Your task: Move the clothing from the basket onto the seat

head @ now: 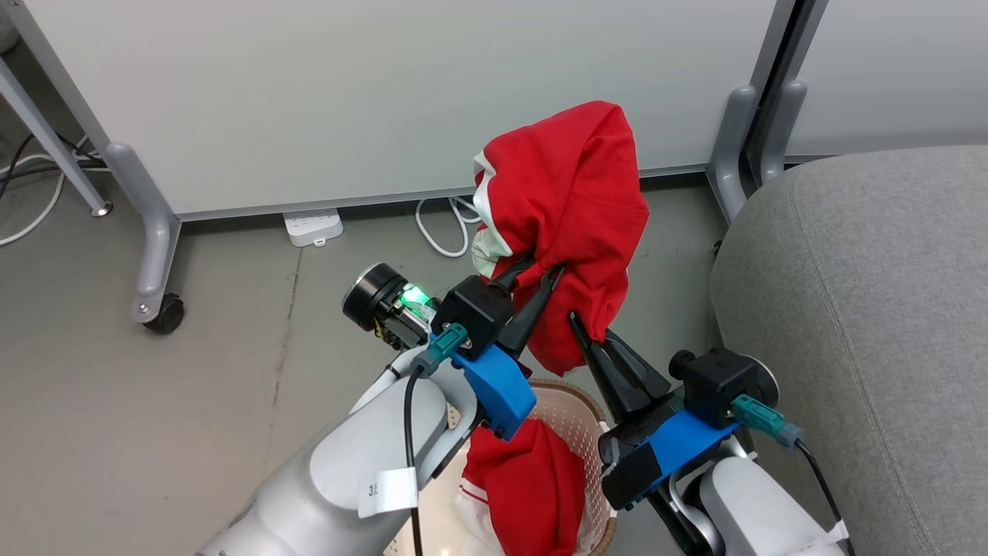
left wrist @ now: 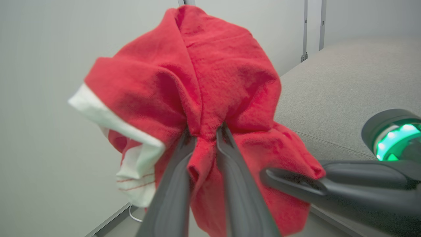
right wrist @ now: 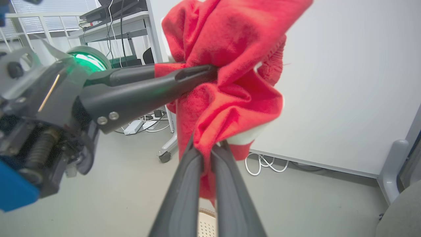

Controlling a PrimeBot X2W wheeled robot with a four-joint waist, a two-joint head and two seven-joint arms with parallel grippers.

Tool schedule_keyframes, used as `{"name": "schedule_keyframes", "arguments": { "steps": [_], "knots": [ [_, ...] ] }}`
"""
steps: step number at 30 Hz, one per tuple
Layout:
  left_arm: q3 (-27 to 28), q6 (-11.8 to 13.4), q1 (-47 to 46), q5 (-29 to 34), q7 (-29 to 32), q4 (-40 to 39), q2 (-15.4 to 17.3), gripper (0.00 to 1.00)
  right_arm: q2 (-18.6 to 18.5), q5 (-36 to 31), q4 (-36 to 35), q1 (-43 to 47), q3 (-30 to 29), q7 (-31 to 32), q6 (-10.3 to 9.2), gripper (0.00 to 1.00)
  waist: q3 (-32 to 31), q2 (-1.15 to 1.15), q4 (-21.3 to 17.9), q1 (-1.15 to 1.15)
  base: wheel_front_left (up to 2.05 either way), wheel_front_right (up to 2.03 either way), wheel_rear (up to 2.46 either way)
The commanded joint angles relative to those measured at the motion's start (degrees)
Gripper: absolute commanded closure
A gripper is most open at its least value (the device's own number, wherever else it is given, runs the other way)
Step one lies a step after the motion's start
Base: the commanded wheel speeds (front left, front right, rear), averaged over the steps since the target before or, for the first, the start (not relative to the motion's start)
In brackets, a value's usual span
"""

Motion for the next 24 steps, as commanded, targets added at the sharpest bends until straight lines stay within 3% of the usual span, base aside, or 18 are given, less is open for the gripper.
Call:
{"name": "schedule_keyframes", "arguments": {
  "steps": [1,19,20,21,22,24],
  "knots": [
    [0.1,0.0,-0.3,-0.3,-0.3,0.1,-0.2,1.00,0.2,-0.2,-0.2,-0.7,-0.1,-0.1,0.01,1.00,-0.1,0.00,0.0,0.00,0.00,0.00,0.00],
    [0.7,-0.4,0.9,-0.2,-0.3,0.2,-0.3,1.00,-0.2,-0.4,0.5,-0.5,0.3,-0.1,0.01,1.00,-0.8,0.00,0.0,0.00,0.00,0.00,0.00],
    [0.8,-0.4,0.8,-0.2,-0.3,0.2,-0.3,0.80,-0.2,-0.4,0.5,-0.6,0.3,-0.1,0.01,1.00,-0.8,0.00,0.0,0.00,0.00,0.00,0.00],
    [1.0,-0.2,0.7,-0.1,-0.3,0.0,-0.4,0.17,-0.3,-0.4,0.5,-0.6,0.3,-0.1,0.01,1.00,-0.8,0.00,0.0,0.00,0.00,0.00,0.00],
    [1.0,-0.1,0.8,0.0,-0.3,-0.1,-0.4,0.00,-0.3,-0.4,0.4,-0.6,0.3,-0.1,0.01,1.00,-0.8,0.00,0.1,0.00,0.00,0.00,0.00],
    [1.2,-0.1,0.9,0.1,-0.3,-0.1,-0.4,0.00,-0.3,-0.4,0.4,-0.6,0.3,-0.1,0.01,1.00,-0.8,0.00,0.1,0.00,0.00,0.00,0.00]
  ]
}}
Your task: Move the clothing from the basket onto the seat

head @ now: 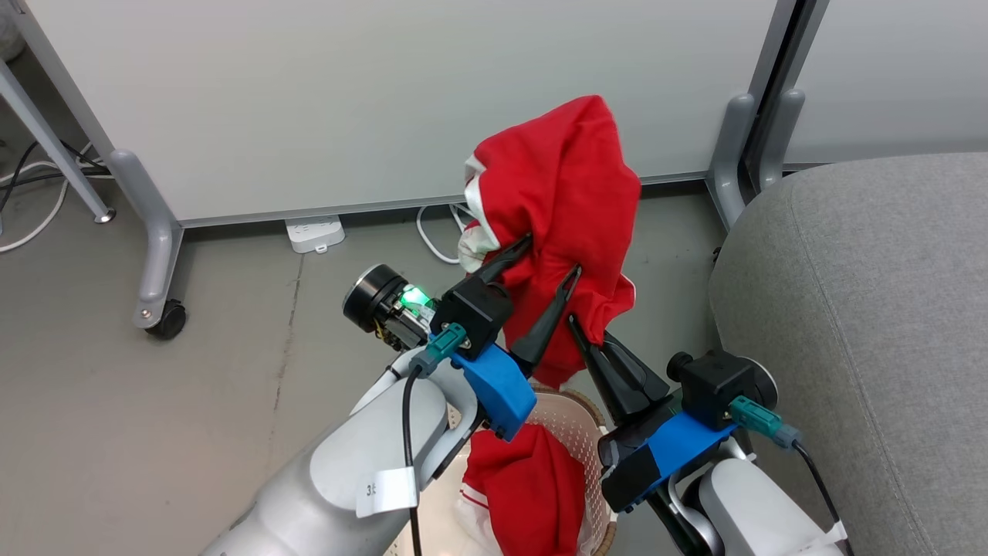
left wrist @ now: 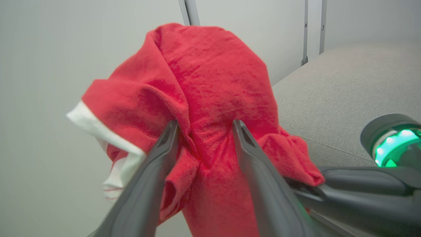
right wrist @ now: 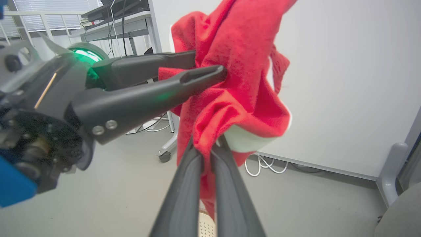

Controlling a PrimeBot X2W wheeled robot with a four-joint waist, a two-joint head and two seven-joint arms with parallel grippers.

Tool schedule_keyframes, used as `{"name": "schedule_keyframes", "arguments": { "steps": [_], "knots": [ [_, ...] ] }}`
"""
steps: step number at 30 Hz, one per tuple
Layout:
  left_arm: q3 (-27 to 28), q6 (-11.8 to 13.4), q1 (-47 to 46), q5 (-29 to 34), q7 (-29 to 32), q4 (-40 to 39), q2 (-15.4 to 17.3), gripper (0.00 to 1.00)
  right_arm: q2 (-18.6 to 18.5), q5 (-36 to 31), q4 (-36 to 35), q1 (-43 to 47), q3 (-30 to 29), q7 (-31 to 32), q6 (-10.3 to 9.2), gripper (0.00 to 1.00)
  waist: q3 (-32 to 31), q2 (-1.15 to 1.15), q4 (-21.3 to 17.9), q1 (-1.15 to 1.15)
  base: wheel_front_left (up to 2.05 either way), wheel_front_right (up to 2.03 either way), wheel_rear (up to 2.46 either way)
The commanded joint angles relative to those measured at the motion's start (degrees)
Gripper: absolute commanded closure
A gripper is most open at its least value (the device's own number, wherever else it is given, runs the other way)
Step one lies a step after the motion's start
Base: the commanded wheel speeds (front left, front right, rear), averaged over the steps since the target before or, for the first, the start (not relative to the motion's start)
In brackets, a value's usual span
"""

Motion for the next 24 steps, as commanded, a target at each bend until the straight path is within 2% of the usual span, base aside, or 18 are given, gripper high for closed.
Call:
{"name": "schedule_keyframes", "arguments": {
  "steps": [1,14,24],
  "knots": [
    [0.4,0.3,0.4,0.1,-0.3,-0.1,-0.1,0.00,-0.3,-0.3,0.0,-0.6,0.0,-0.1,0.01,1.00,0.0,0.00,0.0,0.00,0.00,0.00,0.00],
    [1.2,0.4,0.7,1.2,-0.3,-0.5,0.4,0.00,-0.6,-0.5,-0.1,-0.2,-0.1,-0.1,0.01,1.00,0.4,0.00,-0.4,0.00,0.00,0.00,0.00],
    [1.3,0.3,0.8,1.5,-0.3,-0.3,0.5,0.00,-1.0,-1.1,-0.9,-0.3,-3.6,-0.1,0.01,1.00,1.4,0.00,-2.5,0.00,0.00,0.00,0.00]
  ]
}}
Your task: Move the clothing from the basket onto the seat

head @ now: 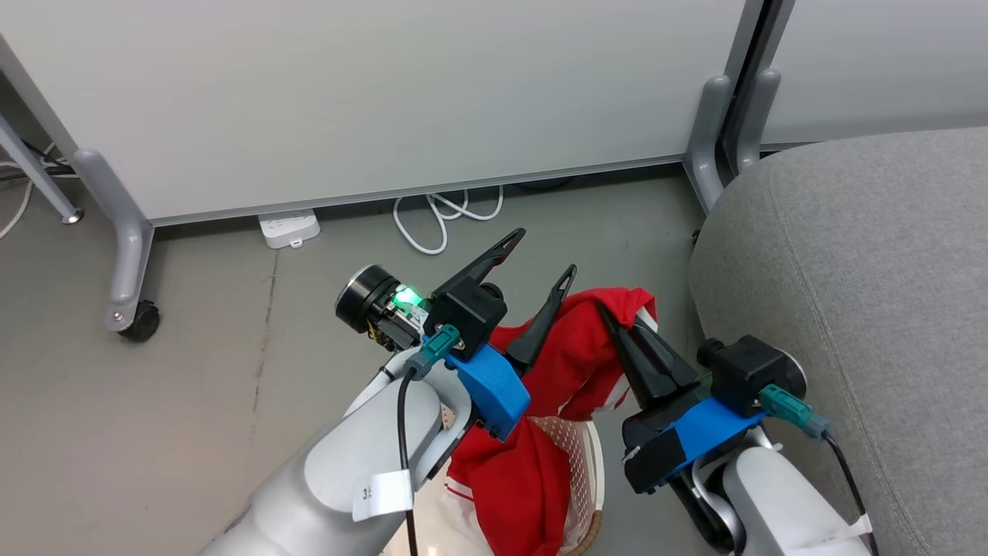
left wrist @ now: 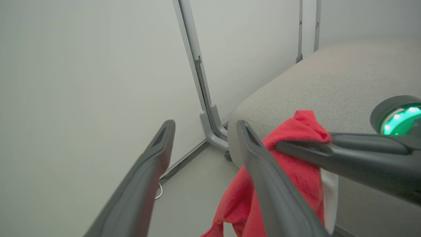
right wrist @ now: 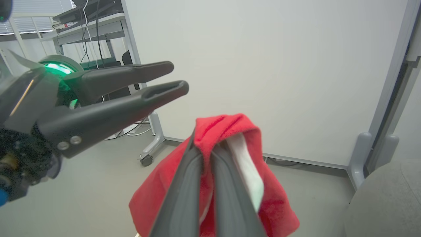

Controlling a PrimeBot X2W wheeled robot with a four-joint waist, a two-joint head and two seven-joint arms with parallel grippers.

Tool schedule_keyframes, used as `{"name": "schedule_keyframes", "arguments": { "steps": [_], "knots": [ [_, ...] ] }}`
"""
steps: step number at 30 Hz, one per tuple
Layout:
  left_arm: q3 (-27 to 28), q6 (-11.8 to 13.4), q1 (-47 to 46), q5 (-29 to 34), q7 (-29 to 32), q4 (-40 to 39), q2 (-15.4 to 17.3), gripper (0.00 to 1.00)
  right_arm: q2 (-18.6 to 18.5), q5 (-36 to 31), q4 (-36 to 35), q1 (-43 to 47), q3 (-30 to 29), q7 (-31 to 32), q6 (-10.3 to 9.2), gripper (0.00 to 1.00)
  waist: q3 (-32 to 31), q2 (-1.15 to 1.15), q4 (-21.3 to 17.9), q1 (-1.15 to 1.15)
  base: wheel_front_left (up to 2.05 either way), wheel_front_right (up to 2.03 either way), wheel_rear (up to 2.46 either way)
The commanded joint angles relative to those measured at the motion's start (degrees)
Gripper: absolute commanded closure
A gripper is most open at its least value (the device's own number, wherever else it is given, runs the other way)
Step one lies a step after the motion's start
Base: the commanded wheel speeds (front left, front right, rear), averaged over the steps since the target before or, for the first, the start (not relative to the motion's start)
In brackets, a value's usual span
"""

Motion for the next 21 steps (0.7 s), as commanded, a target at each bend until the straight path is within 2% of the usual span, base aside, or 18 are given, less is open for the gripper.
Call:
{"name": "schedule_keyframes", "arguments": {
  "steps": [1,9,21],
  "knots": [
    [0.2,-0.1,0.2,0.4,-0.2,-0.1,0.1,0.00,-0.5,-0.5,-0.5,-0.6,-0.7,-0.1,0.01,1.00,0.4,0.00,-0.5,0.00,0.00,0.00,0.00],
    [0.1,-0.2,-0.3,1.0,-0.2,-0.8,0.3,0.00,-2.1,-1.5,-2.1,-2.5,-4.5,-0.1,0.01,1.00,2.6,0.00,-3.8,0.00,0.00,0.00,0.00],
    [-1.3,-0.9,-0.7,2.2,-0.2,-1.3,0.8,0.00,-3.8,-3.5,-6.5,-3.1,-9.4,-0.1,0.01,1.00,6.7,0.00,-11.8,0.00,0.00,0.00,0.00]
  ]
}}
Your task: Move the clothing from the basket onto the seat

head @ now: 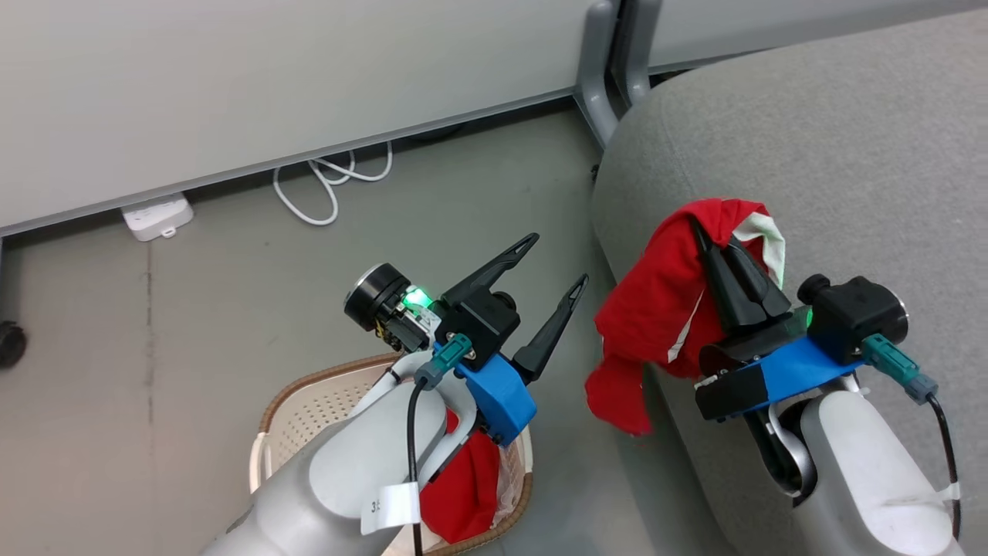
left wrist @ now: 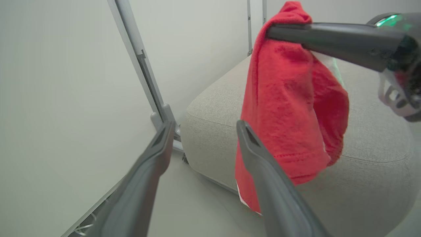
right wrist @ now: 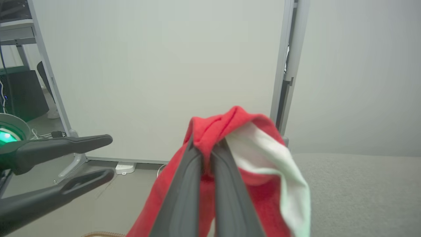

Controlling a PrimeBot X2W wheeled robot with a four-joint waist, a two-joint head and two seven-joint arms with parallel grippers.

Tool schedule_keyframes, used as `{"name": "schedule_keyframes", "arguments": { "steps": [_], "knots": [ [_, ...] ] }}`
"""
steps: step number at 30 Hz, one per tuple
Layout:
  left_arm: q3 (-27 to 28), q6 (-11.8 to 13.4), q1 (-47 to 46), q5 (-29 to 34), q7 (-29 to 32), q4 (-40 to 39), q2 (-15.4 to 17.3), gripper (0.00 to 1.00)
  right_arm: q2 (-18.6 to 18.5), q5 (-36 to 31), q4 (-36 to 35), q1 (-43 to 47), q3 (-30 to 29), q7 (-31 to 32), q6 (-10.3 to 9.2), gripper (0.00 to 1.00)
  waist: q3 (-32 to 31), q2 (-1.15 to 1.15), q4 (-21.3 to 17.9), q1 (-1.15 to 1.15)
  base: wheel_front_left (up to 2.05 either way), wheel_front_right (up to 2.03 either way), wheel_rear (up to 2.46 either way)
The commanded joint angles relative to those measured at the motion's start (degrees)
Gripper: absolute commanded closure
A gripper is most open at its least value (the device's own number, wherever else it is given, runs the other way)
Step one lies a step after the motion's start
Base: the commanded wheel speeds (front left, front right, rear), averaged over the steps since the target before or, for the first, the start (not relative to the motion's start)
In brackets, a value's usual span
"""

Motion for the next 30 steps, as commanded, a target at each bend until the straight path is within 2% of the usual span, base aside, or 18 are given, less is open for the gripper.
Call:
{"name": "schedule_keyframes", "arguments": {
  "steps": [1,11,18,30],
  "knots": [
    [0.0,-0.2,-0.6,0.4,-0.2,0.0,0.4,0.00,-0.4,-0.4,-0.7,-0.3,-0.4,-0.1,0.02,1.00,1.5,0.00,-2.3,0.00,0.00,0.00,0.00],
    [-1.5,-1.2,-2.3,1.7,-0.2,-0.8,0.8,0.00,0.0,-1.3,-4.1,1.6,-6.3,-0.1,0.02,1.00,5.3,0.00,-8.6,0.00,0.00,0.00,0.00],
    [-2.6,-1.7,-3.1,2.4,-0.2,-0.6,0.8,0.00,0.6,-1.3,-5.6,2.7,-9.6,-0.1,0.02,1.00,6.9,0.00,-11.6,0.00,0.00,0.00,0.00],
    [-4.0,-2.1,-3.4,2.6,-0.2,0.1,0.5,0.00,2.0,-1.4,-6.6,5.3,-12.3,-0.1,0.02,1.00,8.3,0.00,-14.1,0.00,0.00,0.00,0.00]
  ]
}}
